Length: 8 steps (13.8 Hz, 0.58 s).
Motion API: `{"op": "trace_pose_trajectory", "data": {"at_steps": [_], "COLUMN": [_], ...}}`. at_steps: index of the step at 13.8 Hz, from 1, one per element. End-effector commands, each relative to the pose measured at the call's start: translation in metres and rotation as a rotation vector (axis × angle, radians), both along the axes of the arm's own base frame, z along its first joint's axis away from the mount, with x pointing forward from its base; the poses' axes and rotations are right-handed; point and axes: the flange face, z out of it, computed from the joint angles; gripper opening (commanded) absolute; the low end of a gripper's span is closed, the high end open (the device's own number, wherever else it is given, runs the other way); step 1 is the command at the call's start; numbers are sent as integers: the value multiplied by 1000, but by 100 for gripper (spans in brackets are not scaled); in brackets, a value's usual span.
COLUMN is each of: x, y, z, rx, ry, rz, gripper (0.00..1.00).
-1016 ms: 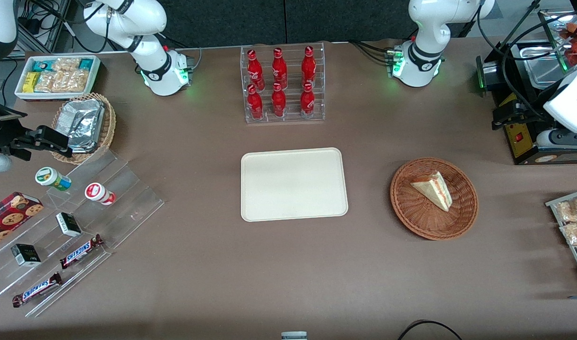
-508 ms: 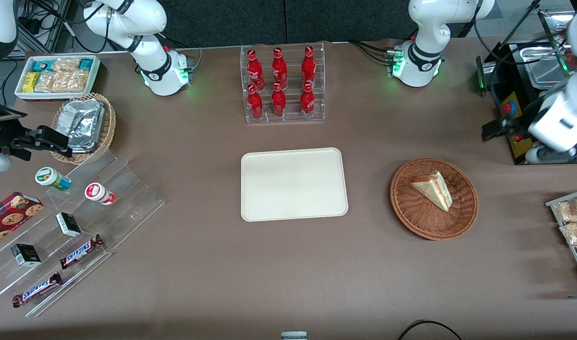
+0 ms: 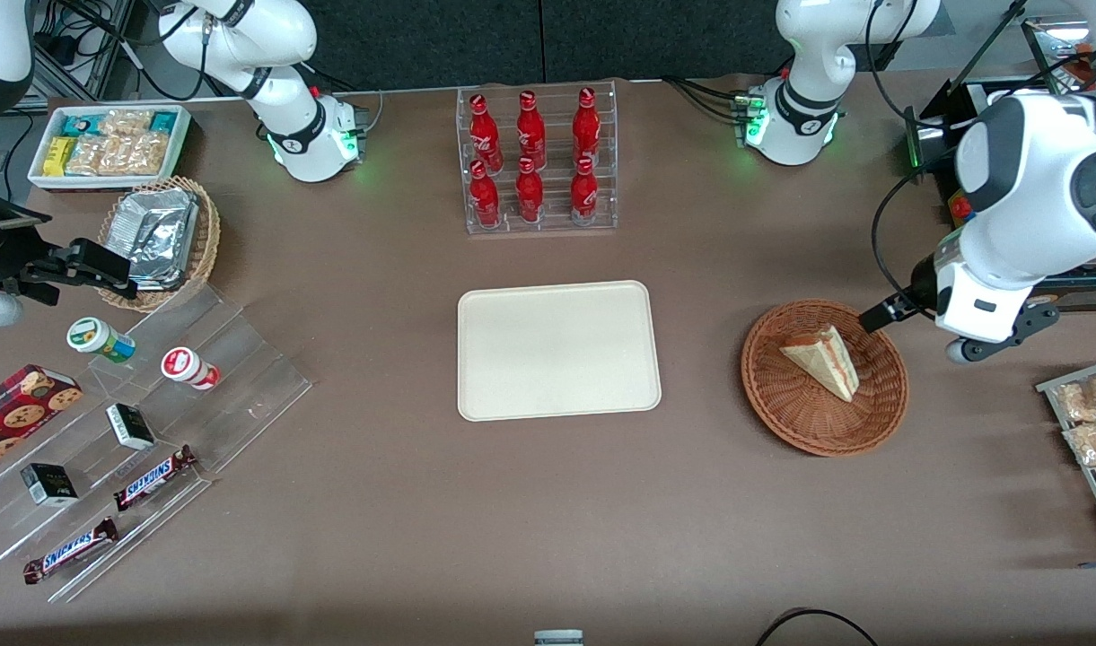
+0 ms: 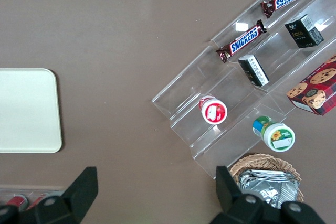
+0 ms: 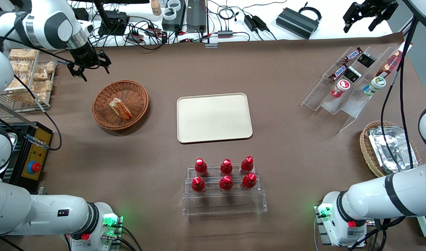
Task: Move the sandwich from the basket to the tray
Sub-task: 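Move the left gripper over the sandwich in the wicker basket, then lower the open left gripper around the wrapped sandwich and close it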
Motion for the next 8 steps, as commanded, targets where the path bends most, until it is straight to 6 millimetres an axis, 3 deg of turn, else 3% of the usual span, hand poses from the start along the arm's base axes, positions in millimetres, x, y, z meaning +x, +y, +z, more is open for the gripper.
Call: {"op": "trace_pose_trajectory", "data": {"at_steps": [1,4,8], "x": [7,9,-5], "y": [-17,-19,-18], "z": [-20,-48,-92], "rx": [59,59,52], "ry": [-39,-40,-58], "rz": [124,154,174], "gripper": [100,100,100]}}
